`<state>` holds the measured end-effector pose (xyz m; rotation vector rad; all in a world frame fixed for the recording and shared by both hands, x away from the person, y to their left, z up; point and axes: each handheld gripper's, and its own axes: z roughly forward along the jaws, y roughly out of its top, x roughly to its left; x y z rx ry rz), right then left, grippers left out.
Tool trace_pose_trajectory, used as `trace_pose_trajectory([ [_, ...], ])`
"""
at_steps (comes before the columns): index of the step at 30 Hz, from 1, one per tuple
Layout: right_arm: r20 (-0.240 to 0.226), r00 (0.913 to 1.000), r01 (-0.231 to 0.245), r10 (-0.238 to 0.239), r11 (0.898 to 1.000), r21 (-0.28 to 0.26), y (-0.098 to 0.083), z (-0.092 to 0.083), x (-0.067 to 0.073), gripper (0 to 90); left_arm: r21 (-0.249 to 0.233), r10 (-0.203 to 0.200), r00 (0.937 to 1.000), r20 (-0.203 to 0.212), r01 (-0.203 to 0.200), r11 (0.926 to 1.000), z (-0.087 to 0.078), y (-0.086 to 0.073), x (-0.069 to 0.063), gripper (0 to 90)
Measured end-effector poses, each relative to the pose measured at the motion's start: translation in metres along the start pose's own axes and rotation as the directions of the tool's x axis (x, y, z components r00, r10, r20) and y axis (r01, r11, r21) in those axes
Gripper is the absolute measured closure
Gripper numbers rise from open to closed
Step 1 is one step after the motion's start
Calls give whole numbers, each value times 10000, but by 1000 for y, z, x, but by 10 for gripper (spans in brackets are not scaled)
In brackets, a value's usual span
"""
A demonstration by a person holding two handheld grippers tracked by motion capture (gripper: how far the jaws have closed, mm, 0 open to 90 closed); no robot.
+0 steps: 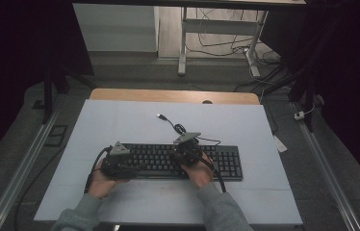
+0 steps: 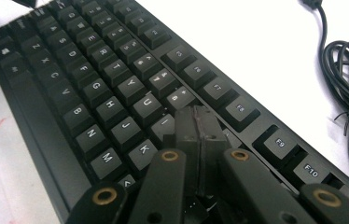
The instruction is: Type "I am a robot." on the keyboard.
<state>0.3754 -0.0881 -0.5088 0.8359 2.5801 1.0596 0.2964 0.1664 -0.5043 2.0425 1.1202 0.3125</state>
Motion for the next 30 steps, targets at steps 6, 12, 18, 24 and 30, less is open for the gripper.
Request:
trace_pose_trajectory([
  [6, 21, 10000, -37, 36, 10000, 47, 0, 1, 0, 895, -1, -1, 10000, 2, 1, 10000, 0, 0, 0, 303],
  [12, 44, 10000, -63, 63, 10000, 35, 0, 1, 0, 896, -23, -2, 10000, 5, 2, 10000, 0, 0, 0, 303],
  [18, -136, 9998, -169, 160, 9979, -629, 0, -11, -2, 892, -19, -63, 10000, -20, 63, 10000, 0, 0, 2, 303],
  [24, -128, 9997, -226, 214, 9945, -1024, -5, -22, -3, 743, -39, -81, 10000, -23, 81, 10000, 0, 0, 2, 303],
  [30, -241, 9993, -316, 288, 9914, -1266, -19, -37, -8, 661, -50, -62, 10000, -58, 61, 10000, -1, -1, 2, 303],
])
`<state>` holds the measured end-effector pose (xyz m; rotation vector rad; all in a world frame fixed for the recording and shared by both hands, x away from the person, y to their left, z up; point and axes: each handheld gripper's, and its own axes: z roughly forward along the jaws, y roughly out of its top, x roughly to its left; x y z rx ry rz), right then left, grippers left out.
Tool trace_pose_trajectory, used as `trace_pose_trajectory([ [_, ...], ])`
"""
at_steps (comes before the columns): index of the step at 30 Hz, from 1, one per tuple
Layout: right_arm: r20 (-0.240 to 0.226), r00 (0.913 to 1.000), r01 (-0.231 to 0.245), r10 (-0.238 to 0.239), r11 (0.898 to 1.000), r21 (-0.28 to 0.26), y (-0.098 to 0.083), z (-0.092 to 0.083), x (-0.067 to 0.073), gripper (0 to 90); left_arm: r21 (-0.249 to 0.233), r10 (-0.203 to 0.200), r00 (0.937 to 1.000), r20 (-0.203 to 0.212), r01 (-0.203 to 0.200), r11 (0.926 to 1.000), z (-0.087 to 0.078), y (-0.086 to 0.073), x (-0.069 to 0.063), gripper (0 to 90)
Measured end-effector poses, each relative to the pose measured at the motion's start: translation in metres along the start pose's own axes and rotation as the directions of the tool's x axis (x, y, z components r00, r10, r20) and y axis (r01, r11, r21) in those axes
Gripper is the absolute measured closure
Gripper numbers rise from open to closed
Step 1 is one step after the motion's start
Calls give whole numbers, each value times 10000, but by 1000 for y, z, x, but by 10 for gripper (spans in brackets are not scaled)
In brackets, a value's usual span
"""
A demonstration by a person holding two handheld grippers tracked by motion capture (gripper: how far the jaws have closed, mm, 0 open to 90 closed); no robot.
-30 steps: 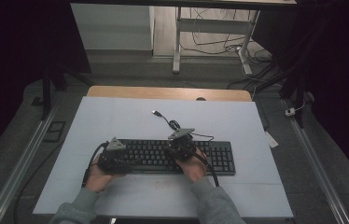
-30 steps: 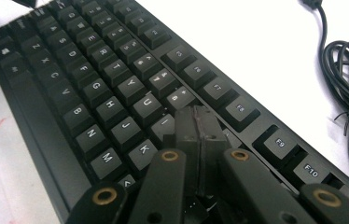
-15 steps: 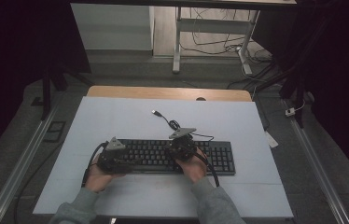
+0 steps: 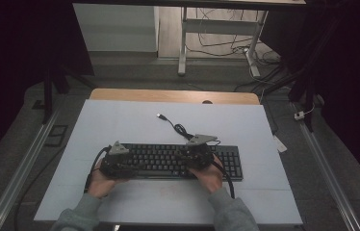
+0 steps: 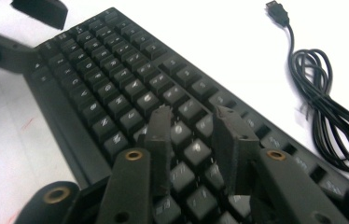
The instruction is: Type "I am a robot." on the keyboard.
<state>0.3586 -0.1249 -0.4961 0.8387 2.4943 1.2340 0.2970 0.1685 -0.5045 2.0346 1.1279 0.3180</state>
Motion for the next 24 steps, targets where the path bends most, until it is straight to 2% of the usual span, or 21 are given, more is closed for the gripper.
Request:
trace_pose_trajectory([
  [9, 29, 10000, 22, -22, 9997, -226, -23, -32, -7, 606, 15, 17, 10000, -64, -16, 10000, 1, 0, -1, 303],
  [16, 145, 9999, 13, -9, 9995, -326, -41, -52, -10, 583, -169, -9, 9999, -157, 6, 9999, -2, 0, 0, 305],
  [24, 49, 10000, -11, 13, 9992, -409, -47, -55, -13, 569, -239, -32, 9999, -146, 29, 9997, -4, 0, 1, 306],
])
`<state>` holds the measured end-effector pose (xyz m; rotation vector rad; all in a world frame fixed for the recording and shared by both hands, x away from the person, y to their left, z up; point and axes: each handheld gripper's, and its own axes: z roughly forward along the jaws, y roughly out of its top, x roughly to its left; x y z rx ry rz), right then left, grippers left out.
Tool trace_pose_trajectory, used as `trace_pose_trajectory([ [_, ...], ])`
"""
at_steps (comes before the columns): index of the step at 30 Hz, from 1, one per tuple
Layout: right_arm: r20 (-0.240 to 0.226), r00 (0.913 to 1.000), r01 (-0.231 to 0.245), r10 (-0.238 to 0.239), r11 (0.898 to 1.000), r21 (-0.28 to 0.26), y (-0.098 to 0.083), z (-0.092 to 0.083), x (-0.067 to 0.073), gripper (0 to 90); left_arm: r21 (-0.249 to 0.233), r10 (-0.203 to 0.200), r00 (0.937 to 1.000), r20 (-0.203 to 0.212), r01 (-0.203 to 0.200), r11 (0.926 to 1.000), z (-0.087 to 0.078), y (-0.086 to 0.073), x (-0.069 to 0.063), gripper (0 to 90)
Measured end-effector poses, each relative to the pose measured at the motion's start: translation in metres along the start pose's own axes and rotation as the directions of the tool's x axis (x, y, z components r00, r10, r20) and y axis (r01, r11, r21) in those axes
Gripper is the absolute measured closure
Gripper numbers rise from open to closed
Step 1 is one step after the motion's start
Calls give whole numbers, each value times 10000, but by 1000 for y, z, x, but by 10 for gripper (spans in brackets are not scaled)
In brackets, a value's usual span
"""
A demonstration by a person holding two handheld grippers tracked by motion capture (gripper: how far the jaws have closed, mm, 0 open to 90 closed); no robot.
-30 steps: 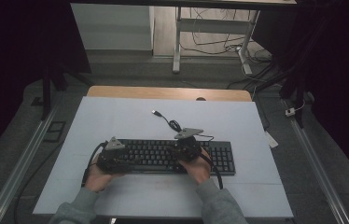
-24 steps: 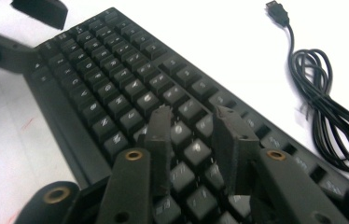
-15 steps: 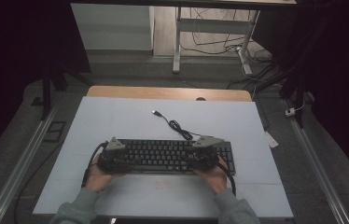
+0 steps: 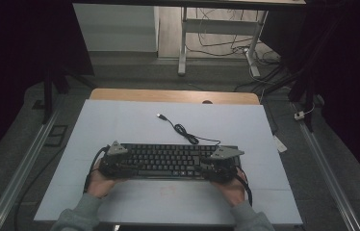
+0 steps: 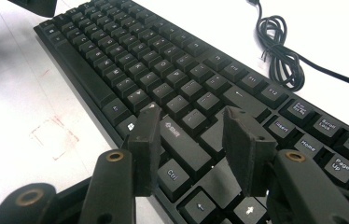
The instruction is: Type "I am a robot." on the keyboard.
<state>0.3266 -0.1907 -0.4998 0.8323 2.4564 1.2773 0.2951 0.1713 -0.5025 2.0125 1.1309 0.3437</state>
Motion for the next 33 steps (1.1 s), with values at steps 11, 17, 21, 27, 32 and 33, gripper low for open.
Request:
trace_pose_trajectory([
  [11, 83, 9999, 109, -109, 9999, 104, -1, 3, 2, 565, -82, -49, 10000, -40, 49, 10000, -1, 0, 1, 379],
  [17, 77, 9999, 71, -73, 9998, 211, -3, 5, 2, 563, -22, -54, 10000, -43, 54, 10000, 2, 1, -1, 538],
  [21, 52, 10000, 48, -50, 9997, 227, -4, 5, 3, 562, 15, 41, 10000, -41, -41, 10000, 5, 3, -2, 672],
  [27, 55, 10000, 63, -64, 9999, 148, -4, 4, 1, 561, 268, 215, 9998, -6, -215, 9994, 12, 8, -2, 853],
  [32, 110, 9999, 62, -64, 9998, 193, -4, 3, 0, 560, 459, 379, 9993, 40, -380, 9982, 18, 16, -3, 884],
  [33, 116, 9999, 65, -68, 9998, 200, -4, 3, 0, 559, 471, 423, 9991, 56, -425, 9980, 19, 17, -4, 884],
])
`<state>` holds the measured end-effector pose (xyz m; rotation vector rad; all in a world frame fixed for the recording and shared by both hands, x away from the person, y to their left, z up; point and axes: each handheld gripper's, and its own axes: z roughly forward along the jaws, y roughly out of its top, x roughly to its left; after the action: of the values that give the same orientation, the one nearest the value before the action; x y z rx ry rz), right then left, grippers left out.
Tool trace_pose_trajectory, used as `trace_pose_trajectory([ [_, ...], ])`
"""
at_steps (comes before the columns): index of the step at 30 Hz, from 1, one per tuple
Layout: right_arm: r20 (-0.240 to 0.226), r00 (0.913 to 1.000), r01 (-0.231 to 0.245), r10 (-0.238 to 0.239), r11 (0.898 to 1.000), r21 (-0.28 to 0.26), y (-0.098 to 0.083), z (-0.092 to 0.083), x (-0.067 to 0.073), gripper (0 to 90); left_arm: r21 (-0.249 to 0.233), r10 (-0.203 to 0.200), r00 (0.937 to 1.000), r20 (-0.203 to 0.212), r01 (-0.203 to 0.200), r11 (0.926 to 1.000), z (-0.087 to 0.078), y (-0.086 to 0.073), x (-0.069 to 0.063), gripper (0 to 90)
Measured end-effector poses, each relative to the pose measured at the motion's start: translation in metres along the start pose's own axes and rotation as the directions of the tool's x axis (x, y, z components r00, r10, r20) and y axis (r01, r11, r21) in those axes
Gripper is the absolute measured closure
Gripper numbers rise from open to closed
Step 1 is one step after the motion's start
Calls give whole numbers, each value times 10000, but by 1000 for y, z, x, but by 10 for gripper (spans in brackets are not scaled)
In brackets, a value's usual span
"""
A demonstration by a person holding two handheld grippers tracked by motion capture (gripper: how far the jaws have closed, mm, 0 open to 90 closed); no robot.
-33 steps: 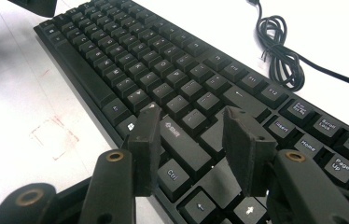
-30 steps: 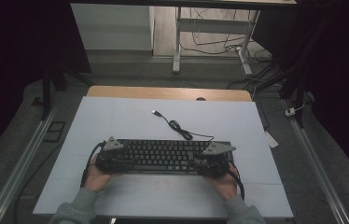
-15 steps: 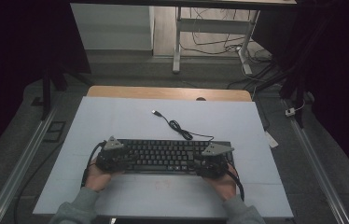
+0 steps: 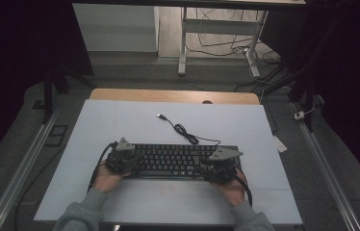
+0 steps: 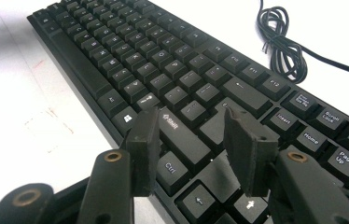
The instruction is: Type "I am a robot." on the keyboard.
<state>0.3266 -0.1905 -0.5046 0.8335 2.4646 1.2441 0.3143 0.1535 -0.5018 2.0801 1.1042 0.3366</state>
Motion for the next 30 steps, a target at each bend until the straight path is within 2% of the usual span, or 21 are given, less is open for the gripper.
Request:
trace_pose_trajectory([
  [5, -37, 10000, -5, 5, 10000, 10, 0, 1, 0, 555, 239, 200, 9998, -28, -199, 9995, 8, 9, -3, 884],
  [12, -36, 10000, 29, -29, 9999, 102, -1, 1, 0, 555, 452, 165, 9998, -52, -163, 9988, 20, 18, -4, 883],
  [20, -58, 10000, 45, -44, 9999, 128, -1, 2, 0, 554, 810, 180, 9998, -124, -169, 9966, 32, 20, -4, 880],
  [30, -39, 10000, 68, -67, 9998, 166, -2, 2, 0, 553, 906, 196, 9997, -123, -184, 9957, 38, 19, -5, 876],
])
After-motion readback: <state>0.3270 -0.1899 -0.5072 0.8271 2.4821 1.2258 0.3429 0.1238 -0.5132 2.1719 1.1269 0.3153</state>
